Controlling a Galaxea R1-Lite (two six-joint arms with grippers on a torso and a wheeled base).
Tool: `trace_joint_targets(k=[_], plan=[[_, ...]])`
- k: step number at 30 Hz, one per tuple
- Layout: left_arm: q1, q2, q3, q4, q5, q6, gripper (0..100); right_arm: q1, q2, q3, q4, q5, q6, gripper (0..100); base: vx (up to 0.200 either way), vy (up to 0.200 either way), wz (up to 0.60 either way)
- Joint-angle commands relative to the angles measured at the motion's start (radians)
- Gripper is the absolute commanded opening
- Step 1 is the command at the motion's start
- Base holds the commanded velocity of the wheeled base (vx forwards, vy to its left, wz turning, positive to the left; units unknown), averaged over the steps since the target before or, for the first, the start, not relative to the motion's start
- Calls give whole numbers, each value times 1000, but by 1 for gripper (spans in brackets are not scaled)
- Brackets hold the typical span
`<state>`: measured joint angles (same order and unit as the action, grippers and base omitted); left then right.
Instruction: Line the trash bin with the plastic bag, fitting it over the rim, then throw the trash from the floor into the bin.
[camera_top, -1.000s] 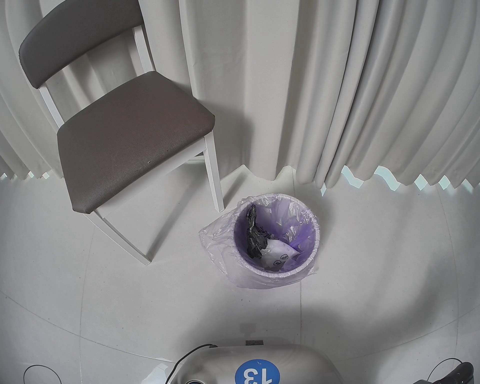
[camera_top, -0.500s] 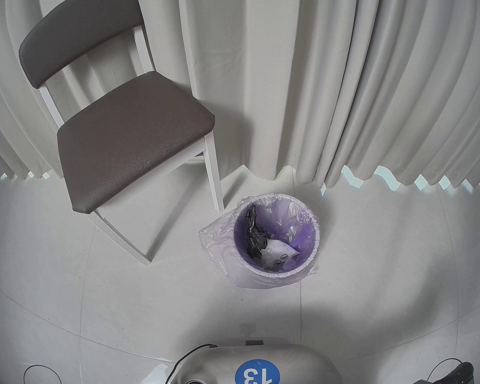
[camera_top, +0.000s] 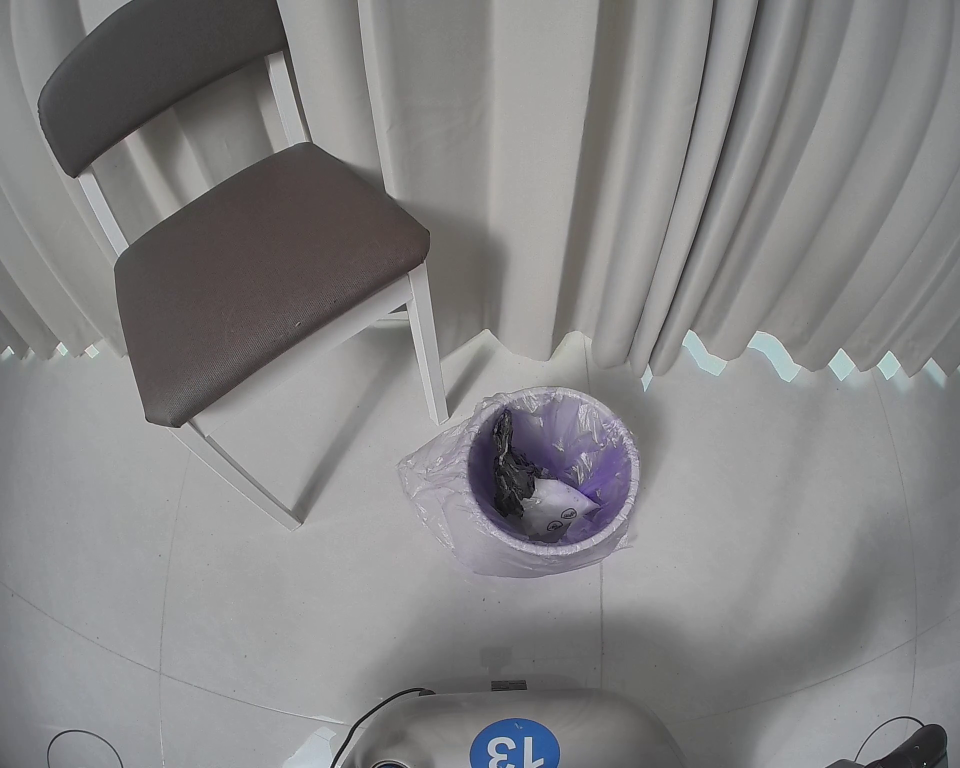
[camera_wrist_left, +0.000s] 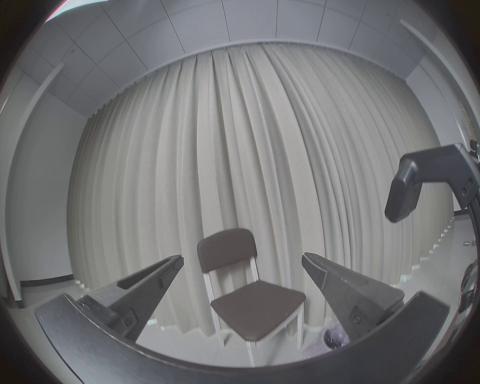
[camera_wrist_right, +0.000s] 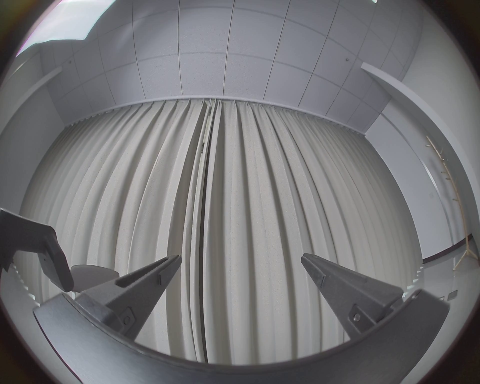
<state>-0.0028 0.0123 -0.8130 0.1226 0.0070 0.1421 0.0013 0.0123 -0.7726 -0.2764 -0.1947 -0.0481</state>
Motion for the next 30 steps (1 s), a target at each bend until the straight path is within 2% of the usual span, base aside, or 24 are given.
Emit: trace_joint_targets(k=[1,3,6,9,15,21,27,30], plan=[[0,-11,371,-317,-27,-6,100,0,-9,383,-319,20,-6,100,0,0,0],[0,-11,515,-420,-47,-6,100,0,-8,558,-423,57,-4,100,0,0,0],[0,-11,681,-520,-73,-26,100,0,-8,733,-484,98,-3,100,0,0,0],[0,-12,802,-583,-76,-88,100,0,-11,773,-451,103,20,100,0,0,0],[0,-12,813,-488,-73,-196,100,0,-11,773,-277,107,65,100,0,0,0],[0,-12,813,-333,-44,-187,100,0,-11,773,-138,109,63,100,0,0,0],[0,-12,813,-270,-13,-187,100,0,-11,773,-66,104,60,100,0,0,0],[0,-12,813,-193,-5,-188,100,0,-9,773,-29,107,59,100,0,0,0]])
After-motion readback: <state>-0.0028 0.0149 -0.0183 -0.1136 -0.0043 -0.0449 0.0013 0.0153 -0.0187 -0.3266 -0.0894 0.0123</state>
